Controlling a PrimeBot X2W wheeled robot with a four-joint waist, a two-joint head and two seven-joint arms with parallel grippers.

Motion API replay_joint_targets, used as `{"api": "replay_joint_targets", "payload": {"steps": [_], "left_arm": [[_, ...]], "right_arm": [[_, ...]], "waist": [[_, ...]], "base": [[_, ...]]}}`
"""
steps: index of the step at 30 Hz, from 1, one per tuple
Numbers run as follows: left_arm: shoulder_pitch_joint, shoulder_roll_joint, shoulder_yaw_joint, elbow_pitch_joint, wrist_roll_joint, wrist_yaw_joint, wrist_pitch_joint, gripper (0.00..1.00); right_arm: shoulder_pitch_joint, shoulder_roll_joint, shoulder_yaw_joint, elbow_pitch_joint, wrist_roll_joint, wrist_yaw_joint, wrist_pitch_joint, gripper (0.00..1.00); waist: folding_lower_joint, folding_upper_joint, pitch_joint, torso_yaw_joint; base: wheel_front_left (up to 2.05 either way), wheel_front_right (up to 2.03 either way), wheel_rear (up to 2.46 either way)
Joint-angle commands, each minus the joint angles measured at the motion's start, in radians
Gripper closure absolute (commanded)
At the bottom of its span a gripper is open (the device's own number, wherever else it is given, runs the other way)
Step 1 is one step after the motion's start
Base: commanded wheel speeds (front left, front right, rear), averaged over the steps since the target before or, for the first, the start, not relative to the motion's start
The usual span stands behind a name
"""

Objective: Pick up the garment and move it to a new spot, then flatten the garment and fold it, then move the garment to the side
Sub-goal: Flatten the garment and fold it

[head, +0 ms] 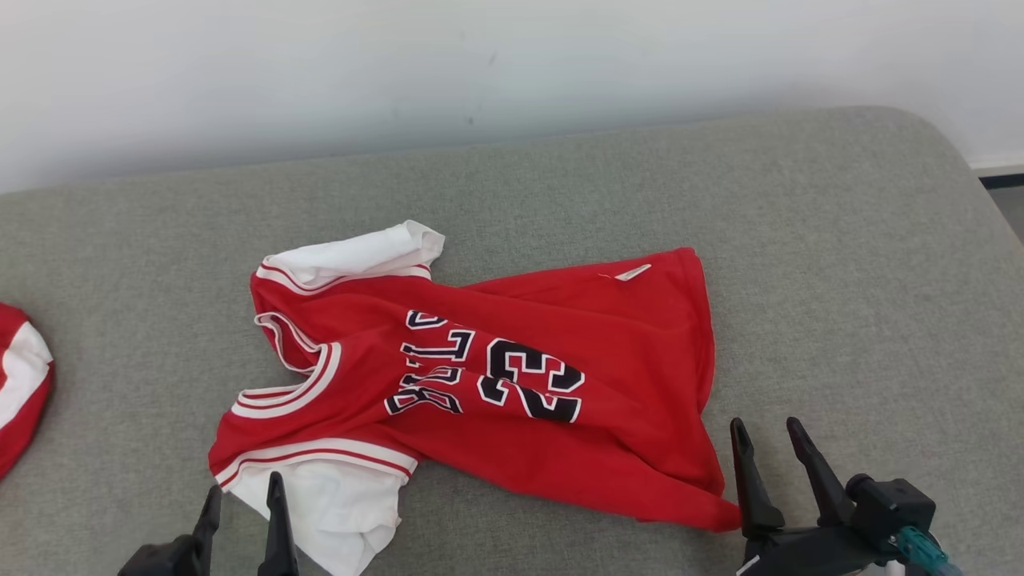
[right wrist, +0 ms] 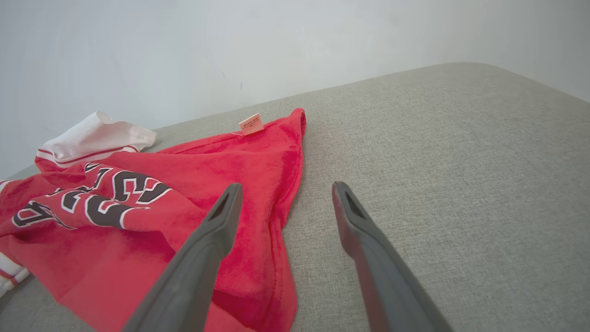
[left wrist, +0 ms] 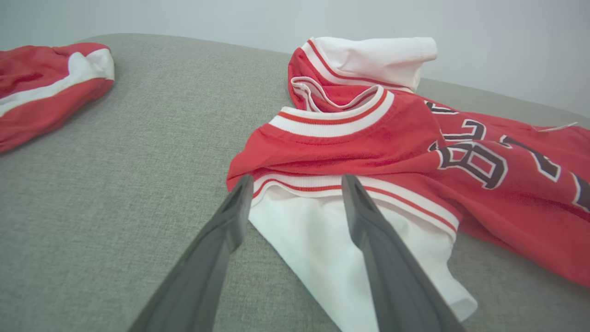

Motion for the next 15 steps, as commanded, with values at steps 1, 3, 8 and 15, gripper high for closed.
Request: {"api": "replay_joint_targets", "payload": {"steps": [1, 3, 8, 15], "left_arm": [[0.034, -0.023, 0.028, -0.024, 0.024, -0.024, -0.012, 0.0], [0.043, -0.044, 0.06, -0.059, 0.056, -0.04, -0.014, 0.0], [0.16, -0.167, 0.187, -0.158, 0.218, -0.163, -0.013, 0.0], [0.265, -0.297, 0.346, -0.181, 0.392, -0.338, -0.013, 0.0]], "right_arm": [[0.018, -0.001, -0.012, -0.007, -0.011, -0.002, 0.006, 0.0], [0.025, -0.001, -0.02, -0.011, -0.014, -0.002, 0.009, 0.0], [0.051, -0.001, -0.047, -0.03, -0.035, -0.002, 0.03, 0.0], [0.098, -0.001, -0.073, -0.06, -0.055, -0.002, 0.072, 0.0]], "waist": [[0.0, -0.0001, -0.02, 0.014], [0.0, -0.0001, -0.026, 0.021], [0.0, -0.0001, -0.063, 0.043], [0.0, -0.0001, -0.112, 0.075]], "base": [[0.0, 0.0, 0.0], [0.0, 0.0, 0.0], [0.0, 0.0, 0.0], [0.0, 0.0, 0.0]]}}
